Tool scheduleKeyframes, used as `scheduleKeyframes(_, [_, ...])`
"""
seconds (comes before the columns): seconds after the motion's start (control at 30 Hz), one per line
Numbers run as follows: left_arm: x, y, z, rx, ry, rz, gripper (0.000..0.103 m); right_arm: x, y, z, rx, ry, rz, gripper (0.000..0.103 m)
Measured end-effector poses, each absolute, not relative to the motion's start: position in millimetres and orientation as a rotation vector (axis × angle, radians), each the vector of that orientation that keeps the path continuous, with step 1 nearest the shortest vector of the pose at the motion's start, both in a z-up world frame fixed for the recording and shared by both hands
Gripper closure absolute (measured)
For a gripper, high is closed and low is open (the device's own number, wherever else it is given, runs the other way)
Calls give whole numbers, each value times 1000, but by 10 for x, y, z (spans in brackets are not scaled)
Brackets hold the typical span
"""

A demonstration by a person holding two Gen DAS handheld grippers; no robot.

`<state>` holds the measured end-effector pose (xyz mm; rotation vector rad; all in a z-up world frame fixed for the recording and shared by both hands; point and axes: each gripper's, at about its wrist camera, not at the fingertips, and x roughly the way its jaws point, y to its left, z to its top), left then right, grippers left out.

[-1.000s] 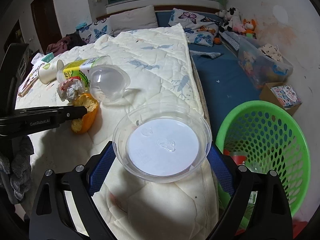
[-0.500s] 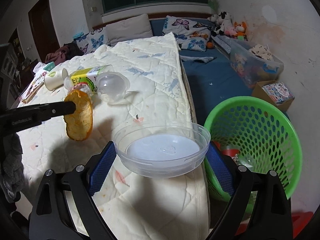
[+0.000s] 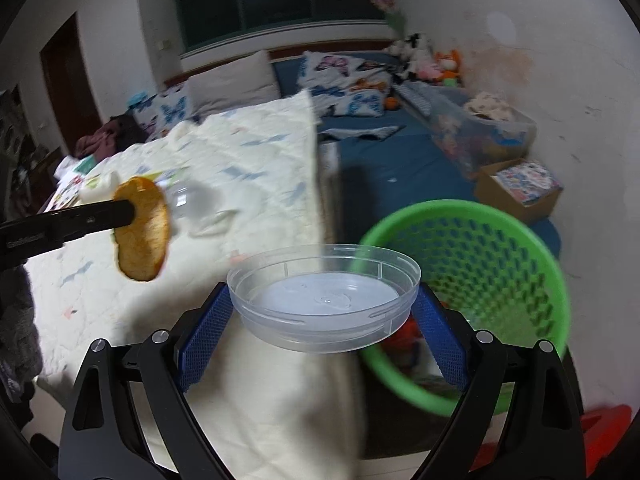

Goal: Collect trash
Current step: 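Carry the round lid and bread slice to the green basket and release both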

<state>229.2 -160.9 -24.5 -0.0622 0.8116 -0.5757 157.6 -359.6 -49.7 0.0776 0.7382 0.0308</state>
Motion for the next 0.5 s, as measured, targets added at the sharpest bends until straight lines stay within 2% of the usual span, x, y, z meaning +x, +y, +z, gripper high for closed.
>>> scheduleKeyframes(0.2, [2336,-2005,-165,-19,803,-628,98,1610,-4206,-568,112,771,-105,14])
scheduleKeyframes(0.5, [2397,-2598,-128,52,808,-681,98,1653,-4706,-991,173,860,-203,14])
